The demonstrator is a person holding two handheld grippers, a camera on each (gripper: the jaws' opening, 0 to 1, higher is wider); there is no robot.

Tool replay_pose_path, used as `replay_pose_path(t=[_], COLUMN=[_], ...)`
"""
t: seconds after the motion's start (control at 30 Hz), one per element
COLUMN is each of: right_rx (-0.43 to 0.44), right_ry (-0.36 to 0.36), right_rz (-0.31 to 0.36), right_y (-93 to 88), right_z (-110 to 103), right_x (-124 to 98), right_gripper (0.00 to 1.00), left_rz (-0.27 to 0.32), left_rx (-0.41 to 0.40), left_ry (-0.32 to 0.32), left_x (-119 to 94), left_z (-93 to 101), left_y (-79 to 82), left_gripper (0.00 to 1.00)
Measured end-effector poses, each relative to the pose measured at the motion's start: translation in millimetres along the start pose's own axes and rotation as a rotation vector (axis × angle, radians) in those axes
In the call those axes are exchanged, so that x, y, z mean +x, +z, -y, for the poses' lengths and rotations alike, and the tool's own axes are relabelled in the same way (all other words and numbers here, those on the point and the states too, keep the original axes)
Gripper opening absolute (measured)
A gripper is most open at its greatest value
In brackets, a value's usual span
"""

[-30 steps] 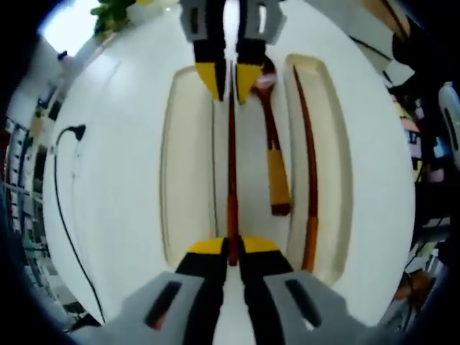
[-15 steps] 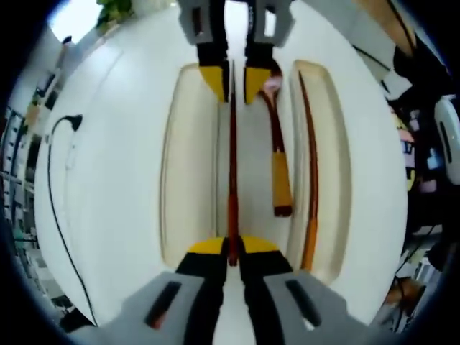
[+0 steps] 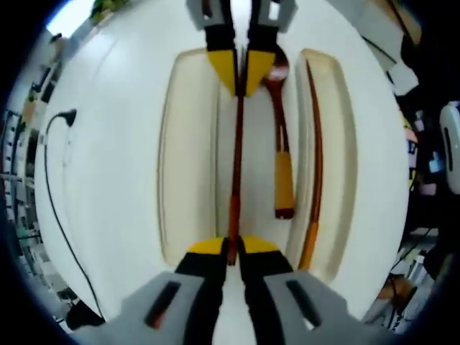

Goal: Arrange the utensils inside the cutlery case until each visible utensil rests in its matching compartment.

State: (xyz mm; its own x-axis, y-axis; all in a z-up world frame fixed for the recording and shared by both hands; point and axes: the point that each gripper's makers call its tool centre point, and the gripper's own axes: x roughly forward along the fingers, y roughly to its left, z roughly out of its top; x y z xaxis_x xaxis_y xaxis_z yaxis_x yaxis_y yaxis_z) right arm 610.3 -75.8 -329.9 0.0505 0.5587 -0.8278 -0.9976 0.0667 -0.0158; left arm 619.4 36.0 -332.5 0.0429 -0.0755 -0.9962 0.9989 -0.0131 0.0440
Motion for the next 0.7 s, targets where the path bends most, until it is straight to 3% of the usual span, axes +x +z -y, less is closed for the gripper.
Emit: replay_pose_path(t=[0.07, 0.1, 0.13, 0.23, 0.37, 0.43, 0.47, 0.5, 0.63, 0.7], right_rx=[0.018, -0.046, -0.058, 0.063, 0.046, 0.048, 0.033, -0.033, -0.034, -0.047], right_ry=[-0.062, -0.054, -0.083, -0.084, -0.077, -0.080, -0.094, -0.109, -0.122, -0.127], right_rz=[0.059, 0.061, 0.001, -0.013, -0.006, -0.004, -0.008, -0.014, -0.031, -0.045], right_y=[16.5, 23.2, 18.0, 20.5, 21.0, 21.7, 21.9, 22.7, 22.1, 20.5], right_z=[2, -4, -2, -2, -2, -3, -4, -3, -3, -2], right_x=[10, 14, 11, 13, 13, 13, 13, 12, 11, 9], right_gripper=[0.02, 0.02, 0.02, 0.02, 0.02, 0.02, 0.02, 0.02, 0.01, 0.01], left_rz=[-0.020, -0.021, -0.016, 0.005, 0.031, 0.052, 0.058, 0.070, 0.108, 0.156], left_rx=[-0.028, -0.059, -0.056, -0.003, -0.012, 0.037, 0.036, 0.022, 0.039, 0.029], left_ry=[0.006, 0.008, 0.009, 0.014, 0.029, 0.050, 0.050, 0.050, 0.055, 0.042], left_x=[0, 1, 1, 0, -1, -1, -2, -2, -4, -5], left_z=[-0.5, -0.9, -1.7, 0.3, 1.3, 1.2, 3.0, 1.6, 1.5, 5.4], left_y=[-1.9, -1.9, -1.2, -3.0, -5.6, -5.3, -6.8, -6.9, -7.4, -4.4], left_gripper=[0.07, 0.07, 0.07, 0.07, 0.06, 0.06, 0.05, 0.05, 0.05, 0.05])
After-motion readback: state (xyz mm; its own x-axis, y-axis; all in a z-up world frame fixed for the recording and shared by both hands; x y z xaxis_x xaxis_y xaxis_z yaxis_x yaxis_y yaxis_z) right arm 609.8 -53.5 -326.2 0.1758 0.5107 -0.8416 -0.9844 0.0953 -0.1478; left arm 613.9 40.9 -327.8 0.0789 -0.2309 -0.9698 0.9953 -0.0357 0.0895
